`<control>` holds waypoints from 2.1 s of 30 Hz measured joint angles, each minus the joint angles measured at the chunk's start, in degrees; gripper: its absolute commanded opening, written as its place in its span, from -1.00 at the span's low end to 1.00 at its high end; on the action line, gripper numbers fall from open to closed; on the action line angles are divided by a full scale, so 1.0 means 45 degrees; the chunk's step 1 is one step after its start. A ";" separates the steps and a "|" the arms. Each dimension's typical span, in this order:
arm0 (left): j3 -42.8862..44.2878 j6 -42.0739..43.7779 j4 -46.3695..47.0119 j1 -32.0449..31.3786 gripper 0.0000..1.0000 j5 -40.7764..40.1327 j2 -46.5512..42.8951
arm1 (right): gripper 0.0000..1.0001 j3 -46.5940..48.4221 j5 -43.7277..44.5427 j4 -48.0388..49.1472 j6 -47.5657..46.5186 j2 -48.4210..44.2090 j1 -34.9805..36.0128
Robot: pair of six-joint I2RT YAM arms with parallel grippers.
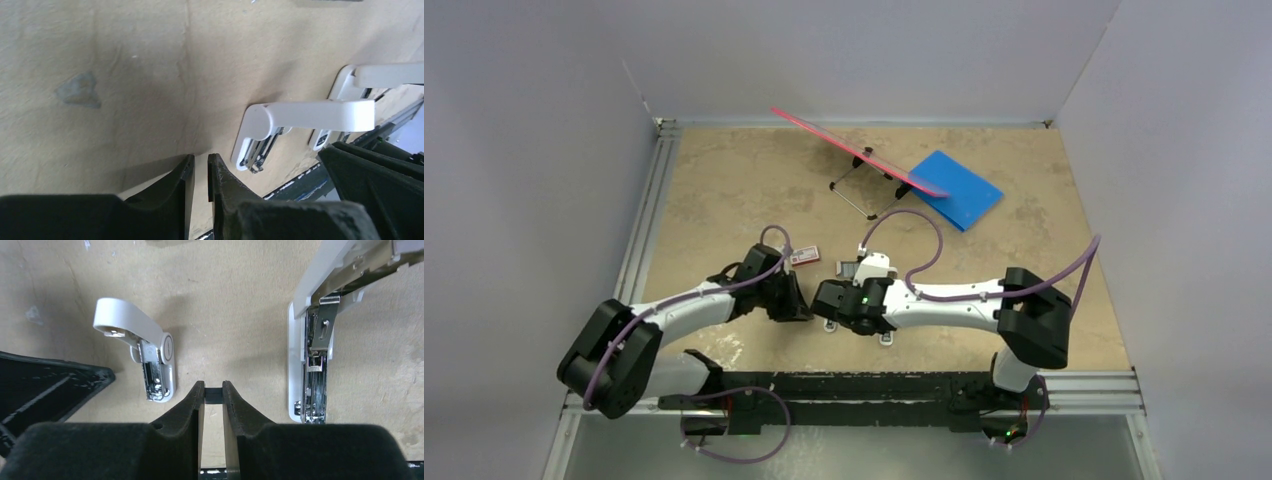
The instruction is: Load the staples into the stapler
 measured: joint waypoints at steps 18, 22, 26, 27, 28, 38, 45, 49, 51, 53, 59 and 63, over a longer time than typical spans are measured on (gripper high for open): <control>-0.0321 -0.0811 0.3235 -0.0646 -1.00 0.1695 0.1763 | -0.60 0.0112 0.0287 0.1632 -0.0860 -0.0107 -0.0155; -0.0476 -0.1059 0.3633 -0.0656 -1.00 0.1889 0.1880 | -0.60 0.0345 0.0272 0.2045 -0.1229 0.0306 -0.0155; -0.0495 -0.1253 0.3463 -0.0670 -1.00 0.1651 0.1719 | -0.61 0.0442 0.0277 0.2404 -0.1739 0.0685 -0.0155; -0.0515 -0.1336 0.3259 -0.0690 -1.00 0.1438 0.1515 | -0.61 0.0442 0.0287 0.2477 -0.1928 0.0709 -0.0155; -0.0554 -0.1370 0.2973 -0.0714 -1.00 0.1146 0.1224 | -0.61 0.0442 0.0291 0.2535 -0.2089 0.0714 -0.0155; -0.0423 -0.1923 -0.1122 -0.0729 -0.99 -0.2152 -0.2992 | -0.63 0.0083 0.0403 0.3842 -0.4299 0.0534 -0.0151; 0.1671 -0.2030 -0.4187 -0.0729 -0.87 -0.4473 -0.5761 | -0.63 -0.0515 0.0384 0.4498 -0.5110 0.0408 -0.0121; 0.3497 -0.1569 -0.5474 -0.0729 -0.82 -0.5576 -0.6057 | -0.64 -0.0695 0.0393 0.4901 -0.5489 0.0374 0.0019; 0.4075 -0.1292 -0.5833 -0.0729 -0.78 -0.5979 -0.6052 | -0.65 -0.0724 0.0389 0.5056 -0.5595 0.0364 0.0107; 0.4439 -0.0976 -0.6193 -0.0729 -0.76 -0.6368 -0.6067 | -0.65 -0.0724 0.0389 0.5202 -0.5654 0.0364 0.0185; 0.4600 -0.0117 -0.6951 -0.0729 -0.76 -0.7310 -0.5916 | -0.66 -0.0729 0.0578 0.5319 -0.5804 0.0364 0.0379; 0.4600 0.0253 -0.7121 -0.0729 -0.76 -0.7655 -0.5484 | -0.65 -0.0733 0.0646 0.5323 -0.5867 0.0369 0.0423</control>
